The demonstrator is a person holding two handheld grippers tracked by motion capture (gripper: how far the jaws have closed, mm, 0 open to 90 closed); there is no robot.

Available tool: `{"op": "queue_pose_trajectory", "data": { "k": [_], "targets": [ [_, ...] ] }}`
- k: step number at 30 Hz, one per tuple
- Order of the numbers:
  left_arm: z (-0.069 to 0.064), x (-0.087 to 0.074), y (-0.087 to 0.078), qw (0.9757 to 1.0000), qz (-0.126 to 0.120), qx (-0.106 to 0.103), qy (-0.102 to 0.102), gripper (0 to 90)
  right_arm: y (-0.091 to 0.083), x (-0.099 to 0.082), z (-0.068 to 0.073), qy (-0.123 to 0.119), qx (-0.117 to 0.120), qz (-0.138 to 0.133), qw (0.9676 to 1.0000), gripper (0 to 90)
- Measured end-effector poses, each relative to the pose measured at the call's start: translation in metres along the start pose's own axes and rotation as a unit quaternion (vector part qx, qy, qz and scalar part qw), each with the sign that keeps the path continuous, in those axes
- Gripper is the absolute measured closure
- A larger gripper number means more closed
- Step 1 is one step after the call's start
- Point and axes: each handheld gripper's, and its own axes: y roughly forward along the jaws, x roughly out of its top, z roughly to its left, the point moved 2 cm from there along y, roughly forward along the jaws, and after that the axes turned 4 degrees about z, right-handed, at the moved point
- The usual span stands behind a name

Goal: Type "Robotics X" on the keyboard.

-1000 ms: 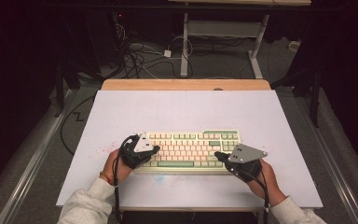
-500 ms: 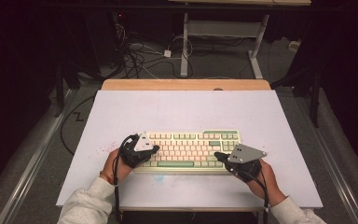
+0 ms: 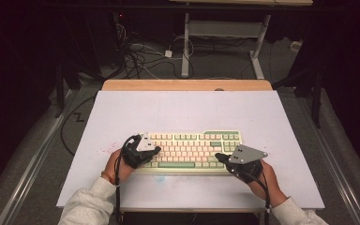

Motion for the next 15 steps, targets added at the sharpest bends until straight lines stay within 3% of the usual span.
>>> {"op": "queue_pose_trajectory", "data": {
  "k": [6, 15],
  "targets": [
    [0.0001, -0.0018, 0.0026, 0.9999, 0.006, -0.011, -0.006, 87.8, 0.001, -0.0003, 0.0007, -0.001, 0.002, 0.004, 1.0, 90.0],
    [-0.0003, 0.0006, -0.0071, 0.9998, -0.016, 0.008, -0.002, 87.7, -0.0008, 0.0002, -0.0006, 0.0, -0.001, 0.001, 1.0, 90.0]
  ]
}}
